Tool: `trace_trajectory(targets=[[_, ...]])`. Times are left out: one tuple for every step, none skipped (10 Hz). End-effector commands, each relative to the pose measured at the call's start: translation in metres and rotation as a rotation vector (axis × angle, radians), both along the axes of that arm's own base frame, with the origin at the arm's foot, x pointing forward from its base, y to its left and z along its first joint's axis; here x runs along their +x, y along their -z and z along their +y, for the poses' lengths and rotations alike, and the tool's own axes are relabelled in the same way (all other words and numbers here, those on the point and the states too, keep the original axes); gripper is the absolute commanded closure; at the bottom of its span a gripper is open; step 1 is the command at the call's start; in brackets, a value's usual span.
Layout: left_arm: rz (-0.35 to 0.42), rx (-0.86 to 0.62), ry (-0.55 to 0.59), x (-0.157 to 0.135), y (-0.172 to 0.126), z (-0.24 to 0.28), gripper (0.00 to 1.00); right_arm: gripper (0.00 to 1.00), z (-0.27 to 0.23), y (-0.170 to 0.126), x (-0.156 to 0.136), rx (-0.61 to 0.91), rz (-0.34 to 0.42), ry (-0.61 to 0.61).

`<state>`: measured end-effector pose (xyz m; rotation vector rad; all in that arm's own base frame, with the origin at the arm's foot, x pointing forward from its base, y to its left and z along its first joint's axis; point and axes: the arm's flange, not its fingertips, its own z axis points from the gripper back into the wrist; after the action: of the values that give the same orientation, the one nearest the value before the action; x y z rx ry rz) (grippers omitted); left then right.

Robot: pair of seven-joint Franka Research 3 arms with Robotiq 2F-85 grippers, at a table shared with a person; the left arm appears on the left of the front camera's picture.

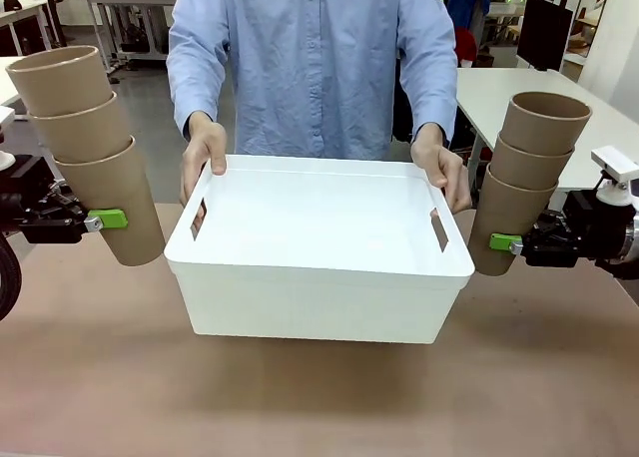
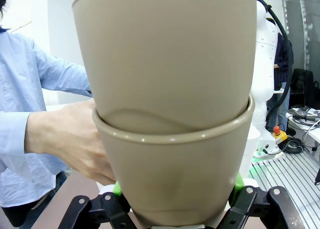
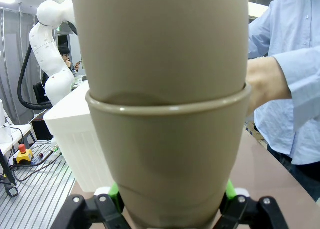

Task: Stack the cups and store them in the basket.
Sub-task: Place the stack of Reusable plastic cups into the Pantry Basket.

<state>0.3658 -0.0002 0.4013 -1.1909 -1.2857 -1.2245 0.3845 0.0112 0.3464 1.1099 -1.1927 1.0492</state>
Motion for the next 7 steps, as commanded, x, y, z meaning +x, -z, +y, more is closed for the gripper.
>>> trace_trajectory(targets=[[-0.008, -0.006, 0.006, -0.0029, -0.0038, 0.0018, 0.15, 0.16, 0.0002, -0.0031, 0.0002, 0.0, -0.013, 0.001], [-0.008, -0.006, 0.006, -0.0029, -0.0038, 0.0018, 0.15, 0.16, 0.0002, -0.0031, 0.0002, 0.0, -0.013, 0.001], [-0.008, -0.006, 0.006, -0.0029, -0.0038, 0.0018, 0.15, 0.16, 0.0002, -0.0031, 0.0002, 0.0, -0.013, 0.001], [-0.008, -0.006, 0.006, -0.0029, -0.0038, 0.0018, 0.15, 0.16, 0.0002, -0.0031, 0.0002, 0.0, -0.013, 0.001], [-0.008, -0.006, 0.006, -0.0029, -0.0038, 0.0018, 0.15, 0.16, 0.0002, -0.0031, 0.0002, 0.0, -0.013, 0.001], [-0.008, -0.006, 0.006, -0.0029, -0.0038, 0.0018, 0.15, 0.16, 0.0002, -0.0031, 0.0002, 0.0, -0.013, 0.001], [-0.008, -0.006, 0.006, -0.0029, -0.0038, 0.0018, 0.15, 0.16, 0.0002, -0.0031, 0.0002, 0.0, -0.013, 0.001]])
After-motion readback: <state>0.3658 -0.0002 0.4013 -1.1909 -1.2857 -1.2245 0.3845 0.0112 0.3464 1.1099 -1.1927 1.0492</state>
